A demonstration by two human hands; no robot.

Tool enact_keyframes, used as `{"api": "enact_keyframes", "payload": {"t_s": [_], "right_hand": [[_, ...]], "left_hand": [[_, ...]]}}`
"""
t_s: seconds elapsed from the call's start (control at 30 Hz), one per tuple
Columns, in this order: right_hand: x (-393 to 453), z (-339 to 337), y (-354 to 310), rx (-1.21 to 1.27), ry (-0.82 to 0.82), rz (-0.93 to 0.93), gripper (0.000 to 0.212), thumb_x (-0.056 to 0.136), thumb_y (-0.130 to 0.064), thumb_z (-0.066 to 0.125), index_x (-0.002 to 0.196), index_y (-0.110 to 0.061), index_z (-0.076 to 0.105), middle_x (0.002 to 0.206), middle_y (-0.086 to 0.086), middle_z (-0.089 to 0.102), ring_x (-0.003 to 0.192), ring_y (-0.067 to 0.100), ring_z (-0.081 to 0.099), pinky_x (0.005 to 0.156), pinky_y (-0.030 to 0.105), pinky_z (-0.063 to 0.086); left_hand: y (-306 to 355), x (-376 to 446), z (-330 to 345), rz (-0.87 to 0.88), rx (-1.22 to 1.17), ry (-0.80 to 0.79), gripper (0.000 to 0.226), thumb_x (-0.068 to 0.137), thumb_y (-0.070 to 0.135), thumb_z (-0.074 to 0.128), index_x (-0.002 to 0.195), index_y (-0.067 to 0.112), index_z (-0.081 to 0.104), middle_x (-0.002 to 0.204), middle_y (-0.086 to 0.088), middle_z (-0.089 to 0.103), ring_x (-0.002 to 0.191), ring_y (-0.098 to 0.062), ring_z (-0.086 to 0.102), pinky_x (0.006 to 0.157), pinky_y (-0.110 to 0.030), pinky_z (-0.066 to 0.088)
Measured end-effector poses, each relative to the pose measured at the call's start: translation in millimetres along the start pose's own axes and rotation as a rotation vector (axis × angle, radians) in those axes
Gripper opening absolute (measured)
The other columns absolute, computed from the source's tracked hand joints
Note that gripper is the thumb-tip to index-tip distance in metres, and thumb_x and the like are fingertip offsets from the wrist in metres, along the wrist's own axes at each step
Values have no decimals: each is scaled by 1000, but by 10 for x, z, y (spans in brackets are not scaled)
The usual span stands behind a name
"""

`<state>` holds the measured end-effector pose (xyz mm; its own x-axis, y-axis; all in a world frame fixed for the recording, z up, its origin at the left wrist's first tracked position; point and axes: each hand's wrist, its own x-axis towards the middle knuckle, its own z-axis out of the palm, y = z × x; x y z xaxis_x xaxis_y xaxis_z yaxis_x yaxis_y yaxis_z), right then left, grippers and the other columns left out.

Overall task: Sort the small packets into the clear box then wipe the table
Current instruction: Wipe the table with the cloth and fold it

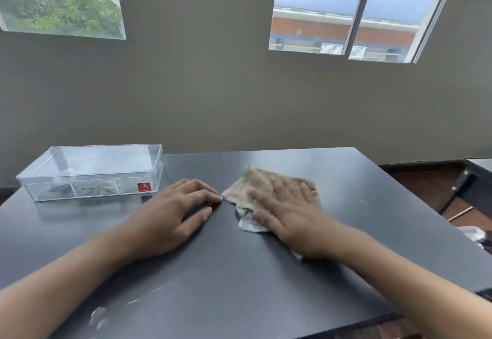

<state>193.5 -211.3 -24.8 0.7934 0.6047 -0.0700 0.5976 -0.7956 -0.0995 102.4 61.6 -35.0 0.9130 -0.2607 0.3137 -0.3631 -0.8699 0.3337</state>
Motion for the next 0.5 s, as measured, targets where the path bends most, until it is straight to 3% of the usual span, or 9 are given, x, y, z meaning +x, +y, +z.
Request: {"api": "enact_keyframes", "payload": {"t_s": [0.07,0.17,0.23,0.37,0.43,0.5], "right_hand": [[-306,54,-172,45,11,-198,56,101,-66,20,154,-58,3,170,-10,-9,156,17,-17,125,48,-10],[-114,-38,220,115,23,-249,52,102,-66,23,153,-60,15,168,-25,0,155,2,-10,125,34,-8],[325,-163,695,115,63,-72,50,105,-57,28,155,-52,24,166,-26,8,155,2,-1,125,31,-4],[1068,-392,1660,76,106,476,60,103,-61,23,159,-38,23,170,-7,17,156,24,14,124,45,5],[1174,-376,1813,67,92,584,65,101,-65,19,159,-37,19,170,0,15,156,29,12,124,49,4],[1126,-328,1691,67,73,539,66,100,-66,21,160,-38,17,171,3,13,156,29,9,125,50,2]], "left_hand": [[-56,-23,34,13,-15,6,39,101,49,40,133,39,60,132,30,52,128,4,48,108,-19,37],[-101,-37,57,13,-31,5,39,101,51,41,135,41,58,135,32,50,133,6,45,110,-14,32],[-98,-29,57,1,-51,12,38,100,49,43,134,42,58,135,33,49,134,6,44,110,-13,31],[-50,-56,46,-15,-48,3,38,99,49,42,134,43,58,135,35,48,134,5,43,109,-12,29],[-48,-54,26,-20,-53,-7,38,100,49,43,134,43,58,135,35,48,133,5,43,110,-14,31],[-42,-55,6,-16,-51,-20,39,100,50,42,135,41,58,136,33,48,134,4,44,112,-18,32]]}}
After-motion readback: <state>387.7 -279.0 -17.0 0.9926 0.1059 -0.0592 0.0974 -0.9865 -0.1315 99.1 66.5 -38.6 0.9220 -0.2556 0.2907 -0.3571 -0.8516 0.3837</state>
